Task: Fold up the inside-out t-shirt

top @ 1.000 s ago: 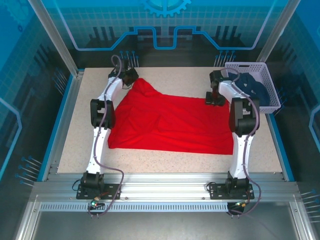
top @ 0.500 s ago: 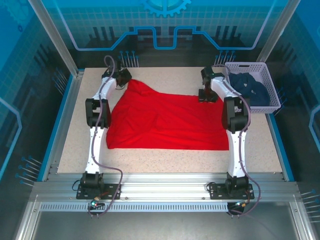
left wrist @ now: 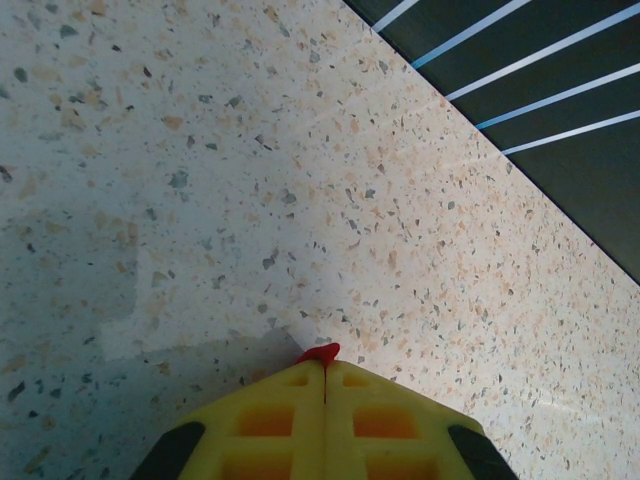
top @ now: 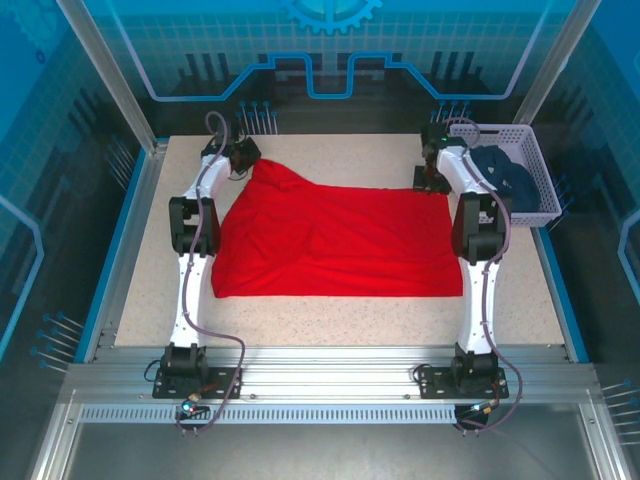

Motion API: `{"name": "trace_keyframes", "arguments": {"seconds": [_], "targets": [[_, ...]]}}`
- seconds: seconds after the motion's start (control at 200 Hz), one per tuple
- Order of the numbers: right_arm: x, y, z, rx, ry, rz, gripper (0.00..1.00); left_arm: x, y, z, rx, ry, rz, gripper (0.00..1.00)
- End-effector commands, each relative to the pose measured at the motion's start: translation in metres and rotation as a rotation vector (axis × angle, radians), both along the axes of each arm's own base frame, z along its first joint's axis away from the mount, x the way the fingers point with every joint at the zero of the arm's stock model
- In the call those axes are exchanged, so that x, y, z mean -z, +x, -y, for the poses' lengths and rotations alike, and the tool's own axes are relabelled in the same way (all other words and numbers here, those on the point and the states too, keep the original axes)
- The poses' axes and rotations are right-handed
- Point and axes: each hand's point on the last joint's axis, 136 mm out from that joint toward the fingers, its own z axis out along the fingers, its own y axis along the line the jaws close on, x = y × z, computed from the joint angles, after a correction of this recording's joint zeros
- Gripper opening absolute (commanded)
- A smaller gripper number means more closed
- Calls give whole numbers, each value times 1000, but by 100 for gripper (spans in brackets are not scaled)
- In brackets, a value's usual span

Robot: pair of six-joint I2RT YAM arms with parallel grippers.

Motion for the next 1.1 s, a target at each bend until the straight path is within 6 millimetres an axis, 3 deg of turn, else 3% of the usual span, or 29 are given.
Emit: {"name": "trace_keyframes", "arguments": {"seconds": [0.0, 0.44, 0.835, 1.095], "targets": [[7, 4, 20, 58, -19, -16, 53, -33, 4, -1, 28, 13, 65, 0], [32, 10, 47, 132, -44, -70, 52, -32, 5, 3, 35, -7, 73, 0], [37, 20, 49, 114, -40, -46, 34, -33, 5, 4, 44, -14, 73, 0], [25, 34, 50, 56, -66, 8, 25, -63, 5, 13, 79, -38, 117, 0]]}}
